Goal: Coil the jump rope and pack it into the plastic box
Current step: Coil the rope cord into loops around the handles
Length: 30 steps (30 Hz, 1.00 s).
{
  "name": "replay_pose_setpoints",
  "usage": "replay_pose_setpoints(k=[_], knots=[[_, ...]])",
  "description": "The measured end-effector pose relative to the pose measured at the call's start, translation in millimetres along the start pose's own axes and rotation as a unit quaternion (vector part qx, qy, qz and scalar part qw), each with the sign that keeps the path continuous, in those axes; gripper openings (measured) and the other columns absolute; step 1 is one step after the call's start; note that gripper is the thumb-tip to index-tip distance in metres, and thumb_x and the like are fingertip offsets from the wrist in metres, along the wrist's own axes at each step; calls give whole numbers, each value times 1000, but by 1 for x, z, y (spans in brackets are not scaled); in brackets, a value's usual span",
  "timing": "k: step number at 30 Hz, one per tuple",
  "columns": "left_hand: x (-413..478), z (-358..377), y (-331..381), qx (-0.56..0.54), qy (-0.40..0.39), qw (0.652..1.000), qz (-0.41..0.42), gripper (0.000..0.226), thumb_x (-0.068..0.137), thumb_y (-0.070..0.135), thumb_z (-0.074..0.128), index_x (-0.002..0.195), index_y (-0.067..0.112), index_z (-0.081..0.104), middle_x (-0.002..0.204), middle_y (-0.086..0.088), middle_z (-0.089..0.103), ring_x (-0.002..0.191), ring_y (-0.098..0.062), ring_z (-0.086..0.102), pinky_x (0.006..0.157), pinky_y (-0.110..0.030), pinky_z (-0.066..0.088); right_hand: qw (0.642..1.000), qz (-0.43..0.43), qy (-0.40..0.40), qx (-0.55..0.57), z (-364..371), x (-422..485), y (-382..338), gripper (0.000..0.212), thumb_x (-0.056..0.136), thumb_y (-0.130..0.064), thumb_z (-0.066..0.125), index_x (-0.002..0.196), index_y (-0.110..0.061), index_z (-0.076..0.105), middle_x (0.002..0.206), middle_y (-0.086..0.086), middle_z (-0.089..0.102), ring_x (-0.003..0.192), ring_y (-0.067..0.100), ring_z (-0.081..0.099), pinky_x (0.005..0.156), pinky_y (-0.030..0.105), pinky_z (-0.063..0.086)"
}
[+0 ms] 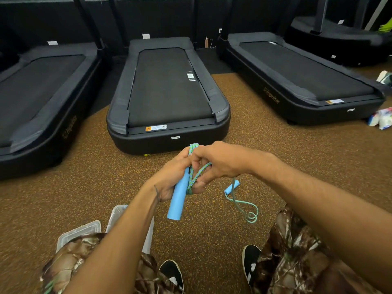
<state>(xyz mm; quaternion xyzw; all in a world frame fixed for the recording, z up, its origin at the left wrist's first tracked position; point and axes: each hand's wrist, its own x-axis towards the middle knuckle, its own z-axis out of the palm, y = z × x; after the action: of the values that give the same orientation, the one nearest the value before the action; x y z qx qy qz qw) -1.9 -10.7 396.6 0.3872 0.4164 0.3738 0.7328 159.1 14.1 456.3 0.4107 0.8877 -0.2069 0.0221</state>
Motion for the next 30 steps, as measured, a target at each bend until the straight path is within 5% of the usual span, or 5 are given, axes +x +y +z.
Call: replay_pose_setpoints(k=[8, 11, 16, 21, 30], knots=[[-6, 0, -2, 28, -44, 997, -63, 34, 97, 33, 54, 131, 35, 56, 54, -14, 52, 45, -25, 55, 92, -62, 45, 995, -27, 74, 54, -15, 6, 32, 69, 74, -39, 82, 137, -24, 56, 96, -8, 56, 88, 7, 53, 82, 26, 44], [-9, 3, 1, 21, -59, 995, -76, 32, 97, 36, 51, 129, 41, 56, 51, -11, 48, 43, -23, 52, 98, -65, 41, 990, -42, 65, 117, -12, 6, 40, 55, 78, -34, 80, 129, -22, 65, 98, -20, 54, 91, -2, 50, 87, 22, 42], [-7, 0, 4, 10, -90, 992, -85, 41, 93, 41, 51, 133, 32, 52, 48, -9, 46, 41, -21, 51, 100, -69, 38, 936, -18, 26, 351, -2, 4, 50, 30, 84, -29, 76, 111, -18, 72, 93, -2, 69, 75, 12, 49, 61, 26, 38], [-3, -2, 6, -6, -107, 992, -69, 49, 89, 55, 54, 123, 20, 57, 48, -8, 44, 40, -20, 49, 91, -59, 52, 914, -16, 26, 404, 4, 6, 53, 27, 88, -30, 70, 110, -15, 72, 84, 2, 61, 73, 19, 42, 60, 27, 34], [-4, -5, 14, 53, -97, 994, 16, 31, 93, 30, 58, 118, 16, 70, 48, 2, 41, 42, -11, 45, 88, -52, 55, 910, -2, 41, 413, 2, 1, 45, 38, 99, -38, 51, 115, -8, 66, 74, -2, 48, 58, 6, 38, 54, 21, 35]])
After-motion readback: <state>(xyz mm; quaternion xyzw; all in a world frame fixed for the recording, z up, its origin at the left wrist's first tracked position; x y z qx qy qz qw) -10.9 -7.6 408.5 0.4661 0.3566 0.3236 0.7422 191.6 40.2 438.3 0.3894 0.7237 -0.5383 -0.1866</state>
